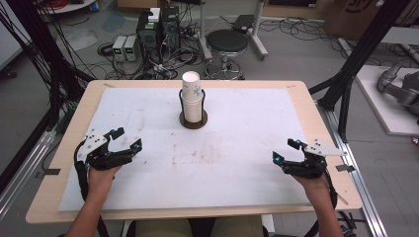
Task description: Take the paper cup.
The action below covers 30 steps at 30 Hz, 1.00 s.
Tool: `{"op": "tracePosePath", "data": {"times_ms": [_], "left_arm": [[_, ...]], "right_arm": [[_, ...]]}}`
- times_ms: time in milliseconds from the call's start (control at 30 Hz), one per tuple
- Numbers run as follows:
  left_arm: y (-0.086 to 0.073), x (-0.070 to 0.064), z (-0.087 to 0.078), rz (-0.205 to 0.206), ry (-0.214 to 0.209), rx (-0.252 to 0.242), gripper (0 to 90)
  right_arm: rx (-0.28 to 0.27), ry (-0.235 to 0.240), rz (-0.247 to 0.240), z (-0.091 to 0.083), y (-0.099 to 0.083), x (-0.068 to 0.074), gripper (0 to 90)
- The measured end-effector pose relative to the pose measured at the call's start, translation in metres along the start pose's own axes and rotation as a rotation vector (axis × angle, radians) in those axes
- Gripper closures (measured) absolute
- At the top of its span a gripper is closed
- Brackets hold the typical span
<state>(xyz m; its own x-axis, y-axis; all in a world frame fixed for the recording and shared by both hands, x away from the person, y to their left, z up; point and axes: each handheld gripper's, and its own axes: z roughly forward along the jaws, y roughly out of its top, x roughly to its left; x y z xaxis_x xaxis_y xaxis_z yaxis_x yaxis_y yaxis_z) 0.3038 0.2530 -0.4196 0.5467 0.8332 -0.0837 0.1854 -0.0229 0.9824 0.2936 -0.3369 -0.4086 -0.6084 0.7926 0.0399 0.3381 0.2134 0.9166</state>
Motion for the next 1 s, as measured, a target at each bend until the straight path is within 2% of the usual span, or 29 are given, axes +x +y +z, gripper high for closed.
{"op": "tracePosePath", "data": {"times_ms": [367, 800, 933, 1000], "left_arm": [[0.0, -0.001, 0.002, -0.013, -0.013, -0.004, 16.6], [-0.001, -0.001, 0.01, -0.046, -0.057, 0.001, 16.1], [0.0, 0.0, 0.011, -0.052, -0.065, -0.006, 16.1], [0.003, 0.0, 0.011, -0.038, -0.072, -0.004, 16.2]], "right_arm": [[-0.001, 0.008, -0.001, 0.0, 0.0, 0.001, 19.4], [0.004, 0.016, 0.007, 0.001, 0.0, -0.001, 19.4], [0.018, 0.026, -0.006, 0.003, -0.002, 0.001, 19.4], [0.038, 0.033, -0.021, 0.005, -0.002, 0.002, 19.4]]}}
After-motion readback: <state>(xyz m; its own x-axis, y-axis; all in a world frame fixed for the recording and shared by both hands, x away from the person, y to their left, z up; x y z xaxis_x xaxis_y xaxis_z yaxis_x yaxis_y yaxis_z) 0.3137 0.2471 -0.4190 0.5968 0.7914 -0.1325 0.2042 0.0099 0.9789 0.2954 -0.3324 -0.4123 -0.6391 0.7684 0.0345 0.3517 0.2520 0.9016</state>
